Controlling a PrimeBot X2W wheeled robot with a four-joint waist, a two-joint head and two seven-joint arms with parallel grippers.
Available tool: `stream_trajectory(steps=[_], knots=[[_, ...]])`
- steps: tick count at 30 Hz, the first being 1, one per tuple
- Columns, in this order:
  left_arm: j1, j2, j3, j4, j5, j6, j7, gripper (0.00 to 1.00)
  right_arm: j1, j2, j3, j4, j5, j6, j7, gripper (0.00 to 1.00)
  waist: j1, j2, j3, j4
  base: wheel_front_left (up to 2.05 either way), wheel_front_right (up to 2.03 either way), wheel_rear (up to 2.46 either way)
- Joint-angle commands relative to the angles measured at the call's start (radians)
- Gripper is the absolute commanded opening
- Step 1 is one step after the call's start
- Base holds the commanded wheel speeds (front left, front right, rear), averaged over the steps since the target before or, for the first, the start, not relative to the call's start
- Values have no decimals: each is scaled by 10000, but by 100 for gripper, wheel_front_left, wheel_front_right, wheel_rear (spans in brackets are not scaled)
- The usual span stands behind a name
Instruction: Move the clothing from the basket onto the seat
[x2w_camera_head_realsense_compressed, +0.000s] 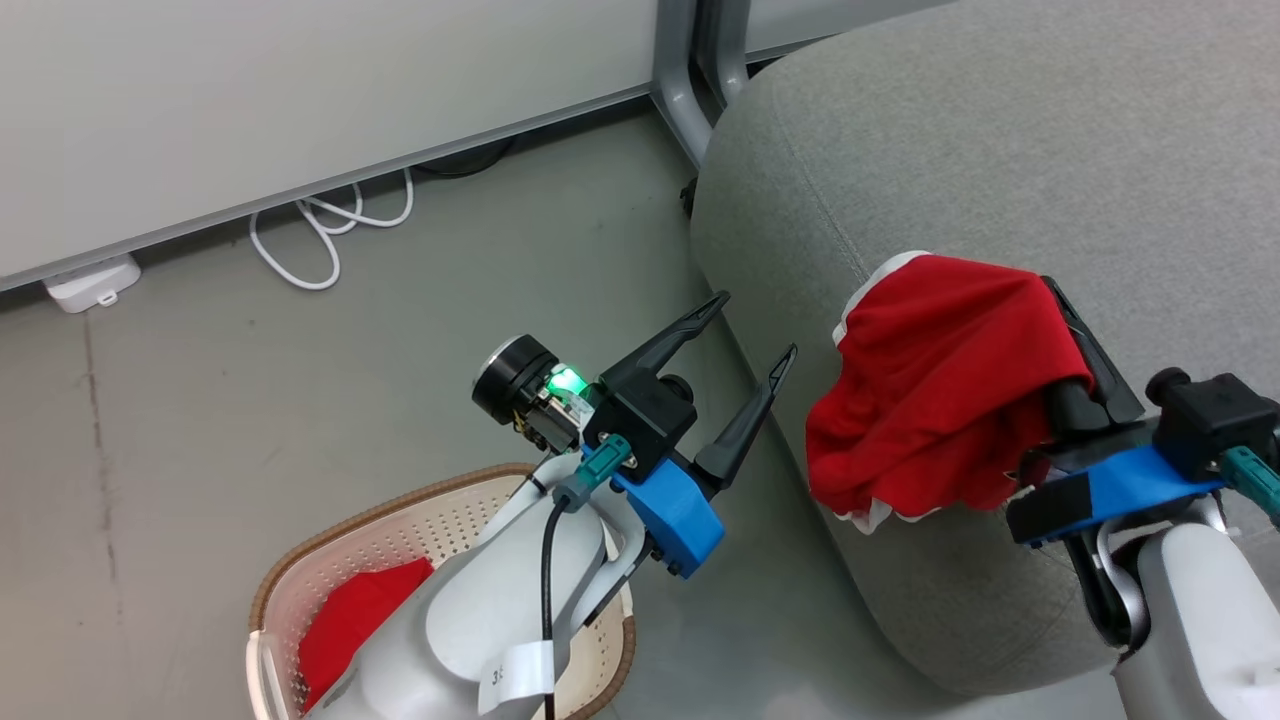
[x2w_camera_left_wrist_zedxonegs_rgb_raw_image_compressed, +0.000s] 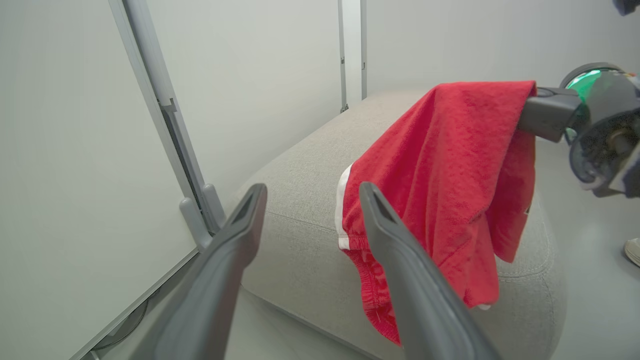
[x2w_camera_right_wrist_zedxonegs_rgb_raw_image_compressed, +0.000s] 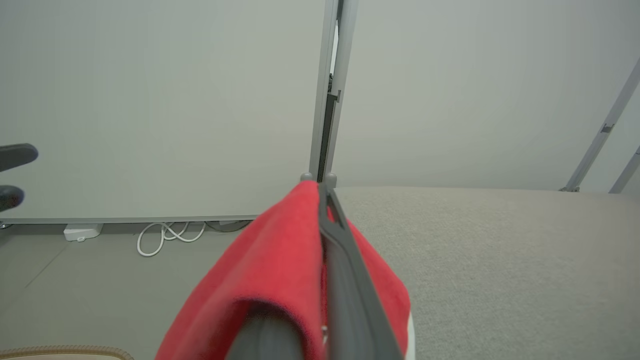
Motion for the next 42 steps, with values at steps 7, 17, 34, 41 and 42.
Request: stream_trajectory(steps=[7,17,34,41,42], knots=[[46,-34,-163,17,61,-84,-27,100,919,-169,-592,-474,45,1,-38,0,0,-1,51,-500,0,0,0],[138,-55,-189,-90,64,-99,-27,100,1315,61,-874,-620,129,1,-38,0,0,-1,23,-610,0,0,0],[-1215,-56,-369,-62,642,25,-27,100,-2090,35,-2763,-1283,884,1,-38,0,0,-1,2384,-318,0,0,0],[-2200,-54,-502,-30,930,78,-27,100,-4335,-1053,-4447,-1334,1130,1,-36,0,0,-1,3893,158,0,0,0],[-2335,-55,-463,-54,946,146,-27,100,-4640,-1210,-4687,-1291,1226,1,-36,0,0,-1,4091,217,0,0,0]])
